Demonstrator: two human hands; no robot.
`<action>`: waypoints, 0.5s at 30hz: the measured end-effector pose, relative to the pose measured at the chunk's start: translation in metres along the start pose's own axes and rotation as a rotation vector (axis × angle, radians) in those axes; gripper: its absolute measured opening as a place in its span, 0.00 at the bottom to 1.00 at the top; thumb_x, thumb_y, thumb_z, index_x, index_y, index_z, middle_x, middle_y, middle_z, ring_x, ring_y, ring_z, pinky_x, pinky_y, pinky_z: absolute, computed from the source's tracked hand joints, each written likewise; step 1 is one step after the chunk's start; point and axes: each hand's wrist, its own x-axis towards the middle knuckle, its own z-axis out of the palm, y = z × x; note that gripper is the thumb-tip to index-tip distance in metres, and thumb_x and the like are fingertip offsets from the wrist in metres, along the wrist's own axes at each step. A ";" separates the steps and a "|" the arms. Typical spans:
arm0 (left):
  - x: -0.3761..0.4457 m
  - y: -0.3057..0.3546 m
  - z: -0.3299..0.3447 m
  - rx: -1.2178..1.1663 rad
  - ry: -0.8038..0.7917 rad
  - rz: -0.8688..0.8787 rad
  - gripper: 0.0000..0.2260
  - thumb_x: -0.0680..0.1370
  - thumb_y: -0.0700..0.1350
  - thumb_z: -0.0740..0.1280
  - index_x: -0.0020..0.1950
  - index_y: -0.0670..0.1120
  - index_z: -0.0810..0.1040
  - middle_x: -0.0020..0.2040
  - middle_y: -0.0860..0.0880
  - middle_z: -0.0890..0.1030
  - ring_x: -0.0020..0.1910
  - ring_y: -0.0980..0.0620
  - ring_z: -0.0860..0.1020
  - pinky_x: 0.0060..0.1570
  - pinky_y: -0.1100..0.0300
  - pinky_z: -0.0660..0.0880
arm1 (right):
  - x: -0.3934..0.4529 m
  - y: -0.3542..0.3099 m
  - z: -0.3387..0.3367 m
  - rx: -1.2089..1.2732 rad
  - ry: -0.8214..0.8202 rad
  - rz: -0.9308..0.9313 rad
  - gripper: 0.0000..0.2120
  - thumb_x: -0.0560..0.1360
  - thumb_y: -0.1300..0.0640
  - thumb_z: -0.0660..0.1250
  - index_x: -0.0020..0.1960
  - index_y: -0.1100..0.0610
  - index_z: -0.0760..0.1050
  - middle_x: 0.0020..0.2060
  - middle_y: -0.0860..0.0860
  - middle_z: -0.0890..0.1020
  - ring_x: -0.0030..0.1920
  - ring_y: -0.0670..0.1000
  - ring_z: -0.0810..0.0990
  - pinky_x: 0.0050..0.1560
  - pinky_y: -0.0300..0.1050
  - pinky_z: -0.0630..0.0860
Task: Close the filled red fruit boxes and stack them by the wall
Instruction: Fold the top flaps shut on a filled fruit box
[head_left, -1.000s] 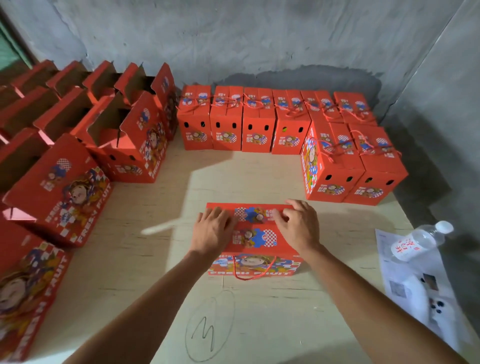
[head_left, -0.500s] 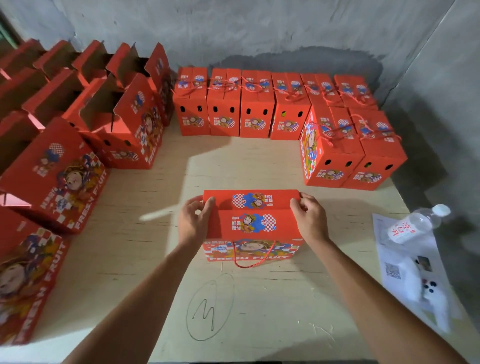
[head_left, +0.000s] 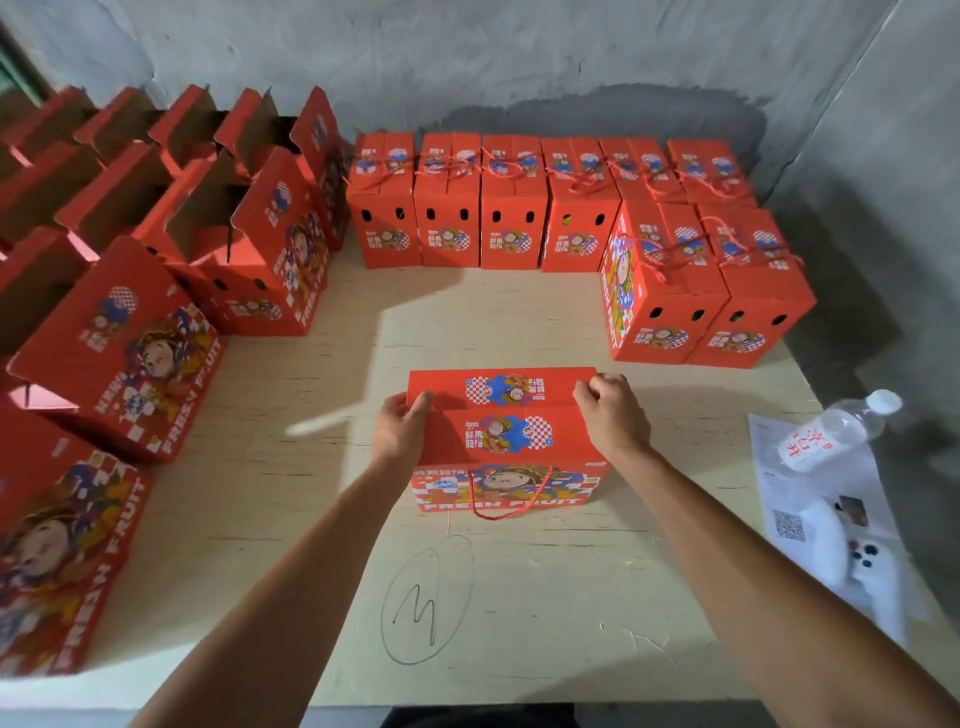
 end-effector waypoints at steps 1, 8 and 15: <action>0.000 -0.001 0.001 -0.053 -0.022 -0.067 0.16 0.82 0.52 0.67 0.62 0.42 0.81 0.55 0.40 0.85 0.51 0.42 0.85 0.51 0.46 0.83 | -0.002 -0.001 0.001 0.005 -0.005 0.019 0.20 0.84 0.42 0.57 0.40 0.54 0.67 0.57 0.54 0.78 0.44 0.56 0.78 0.43 0.47 0.68; 0.008 0.002 -0.008 -0.092 -0.280 -0.477 0.17 0.74 0.60 0.59 0.44 0.51 0.81 0.32 0.47 0.84 0.38 0.43 0.83 0.50 0.37 0.75 | -0.010 -0.003 0.006 0.010 0.028 0.079 0.18 0.85 0.41 0.56 0.50 0.55 0.72 0.59 0.54 0.78 0.54 0.59 0.80 0.47 0.49 0.69; 0.013 0.003 -0.022 -0.146 -0.310 -0.517 0.16 0.71 0.54 0.70 0.58 0.52 0.82 0.57 0.45 0.82 0.58 0.39 0.79 0.48 0.22 0.73 | -0.007 -0.003 0.009 0.031 0.016 0.088 0.17 0.85 0.41 0.56 0.52 0.54 0.70 0.59 0.54 0.77 0.48 0.55 0.77 0.46 0.48 0.68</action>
